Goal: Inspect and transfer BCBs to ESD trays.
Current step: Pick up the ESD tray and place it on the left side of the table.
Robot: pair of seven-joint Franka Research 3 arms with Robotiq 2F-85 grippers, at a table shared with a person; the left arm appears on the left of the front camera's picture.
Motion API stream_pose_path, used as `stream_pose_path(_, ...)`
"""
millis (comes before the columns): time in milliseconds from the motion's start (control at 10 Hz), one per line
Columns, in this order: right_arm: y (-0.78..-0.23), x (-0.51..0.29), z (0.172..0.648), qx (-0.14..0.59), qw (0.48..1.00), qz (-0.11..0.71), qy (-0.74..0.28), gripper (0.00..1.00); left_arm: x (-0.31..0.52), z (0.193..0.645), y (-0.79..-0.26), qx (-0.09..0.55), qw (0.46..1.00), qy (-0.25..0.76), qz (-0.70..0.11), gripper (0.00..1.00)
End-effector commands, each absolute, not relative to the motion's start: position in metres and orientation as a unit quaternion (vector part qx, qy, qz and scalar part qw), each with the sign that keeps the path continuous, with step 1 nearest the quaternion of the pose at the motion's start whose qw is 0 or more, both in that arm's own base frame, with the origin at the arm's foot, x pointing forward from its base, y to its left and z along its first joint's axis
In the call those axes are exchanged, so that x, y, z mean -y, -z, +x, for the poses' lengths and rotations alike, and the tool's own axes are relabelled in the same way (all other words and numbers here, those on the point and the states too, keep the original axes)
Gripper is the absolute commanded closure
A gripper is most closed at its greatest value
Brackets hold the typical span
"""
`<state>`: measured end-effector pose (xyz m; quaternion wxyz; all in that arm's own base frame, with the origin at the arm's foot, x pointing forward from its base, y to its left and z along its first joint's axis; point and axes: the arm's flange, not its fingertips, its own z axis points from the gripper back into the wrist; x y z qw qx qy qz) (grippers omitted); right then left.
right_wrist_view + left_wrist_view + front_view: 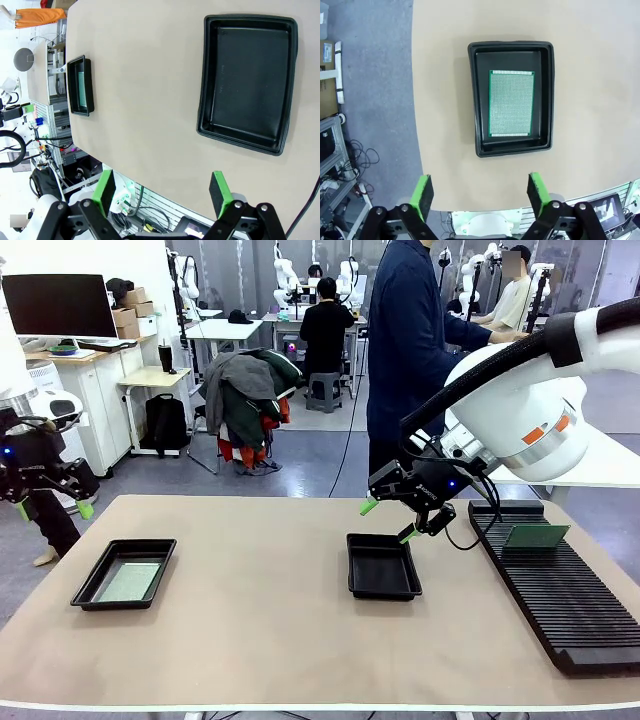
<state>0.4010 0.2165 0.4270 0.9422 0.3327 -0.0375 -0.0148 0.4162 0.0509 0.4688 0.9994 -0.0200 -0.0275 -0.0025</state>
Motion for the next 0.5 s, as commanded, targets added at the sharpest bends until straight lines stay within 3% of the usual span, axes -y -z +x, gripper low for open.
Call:
stream_pose_path(0, -0.4278, -0.2187, 0.4033, 0.033, 0.945, 0.324, 0.021, 0.00, -0.0513, 0.4166, -0.4681, 0.033, 0.999, 0.002, -0.025, 0.00)
stream_pose_path(400, -0.4278, -0.2187, 0.4033, 0.033, 0.945, 0.324, 0.021, 0.00, -0.0513, 0.4166, -0.4681, 0.033, 0.999, 0.002, -0.025, 0.00)
